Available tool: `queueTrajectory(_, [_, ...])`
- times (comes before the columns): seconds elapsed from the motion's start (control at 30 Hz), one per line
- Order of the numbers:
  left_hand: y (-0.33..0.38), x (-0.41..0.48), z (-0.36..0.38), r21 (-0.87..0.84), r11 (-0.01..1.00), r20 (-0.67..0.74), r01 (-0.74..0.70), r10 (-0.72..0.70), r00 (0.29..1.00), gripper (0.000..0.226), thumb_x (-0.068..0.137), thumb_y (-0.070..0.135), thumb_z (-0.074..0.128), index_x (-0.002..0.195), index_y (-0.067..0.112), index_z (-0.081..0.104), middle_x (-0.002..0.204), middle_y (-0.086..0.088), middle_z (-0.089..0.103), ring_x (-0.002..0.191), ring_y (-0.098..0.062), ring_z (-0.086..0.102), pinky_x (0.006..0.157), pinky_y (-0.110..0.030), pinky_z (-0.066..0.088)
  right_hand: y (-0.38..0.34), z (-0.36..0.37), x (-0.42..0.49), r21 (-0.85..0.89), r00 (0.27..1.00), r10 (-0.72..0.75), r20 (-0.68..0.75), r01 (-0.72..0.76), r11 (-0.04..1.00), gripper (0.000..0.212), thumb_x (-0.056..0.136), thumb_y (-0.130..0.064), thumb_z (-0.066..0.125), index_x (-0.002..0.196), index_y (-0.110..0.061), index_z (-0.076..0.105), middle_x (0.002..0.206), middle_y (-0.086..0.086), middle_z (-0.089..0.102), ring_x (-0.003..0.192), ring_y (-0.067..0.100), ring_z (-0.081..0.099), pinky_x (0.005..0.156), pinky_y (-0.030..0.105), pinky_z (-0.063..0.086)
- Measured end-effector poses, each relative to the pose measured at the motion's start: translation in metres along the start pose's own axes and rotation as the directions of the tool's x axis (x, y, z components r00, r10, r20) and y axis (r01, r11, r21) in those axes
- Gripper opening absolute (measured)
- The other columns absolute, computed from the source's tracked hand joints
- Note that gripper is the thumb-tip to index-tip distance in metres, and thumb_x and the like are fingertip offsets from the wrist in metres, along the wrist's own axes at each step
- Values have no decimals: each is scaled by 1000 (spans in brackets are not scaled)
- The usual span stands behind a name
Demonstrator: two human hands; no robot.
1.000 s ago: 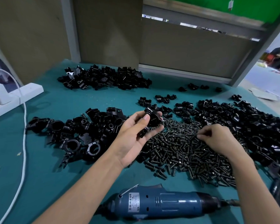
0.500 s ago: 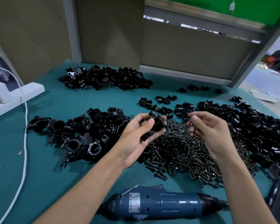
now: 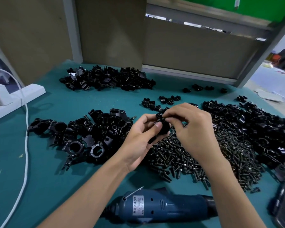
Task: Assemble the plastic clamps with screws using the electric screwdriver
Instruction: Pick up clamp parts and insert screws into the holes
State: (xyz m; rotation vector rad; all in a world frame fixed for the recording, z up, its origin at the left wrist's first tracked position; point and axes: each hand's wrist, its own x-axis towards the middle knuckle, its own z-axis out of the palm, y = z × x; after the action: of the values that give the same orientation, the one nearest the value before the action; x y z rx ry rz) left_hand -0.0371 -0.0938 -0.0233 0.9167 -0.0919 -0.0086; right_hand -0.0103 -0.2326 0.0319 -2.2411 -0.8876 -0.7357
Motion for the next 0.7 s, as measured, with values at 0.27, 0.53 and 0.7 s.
queueTrajectory(0.27, [7,0,-1,-28,998,-35,-54,53,998,11,99,1,48,109,0,53,119,-18,69,113,-27,66,90,-31,57,27,-12,-5,-106,945,284,-160,-302,947,14,87,0,68,97,-9,73,92,2,70,76,-8,53,70,3,43])
queueTrajectory(0.53, [12,6,-12,-48,994,-77,-96,92,993,10,100,1,48,109,2,52,117,-18,70,115,-27,65,91,-34,57,66,-23,-30,-431,826,563,-13,-513,742,28,89,-2,64,110,-17,74,98,9,71,90,28,62,66,34,52])
queueTrajectory(0.7, [10,6,-14,-2,993,-67,-115,114,991,14,100,2,48,112,0,53,117,-17,70,117,-27,64,91,-34,56,62,0,-29,-390,776,555,299,-431,813,28,89,-12,68,113,-26,71,109,2,71,63,10,60,60,28,55])
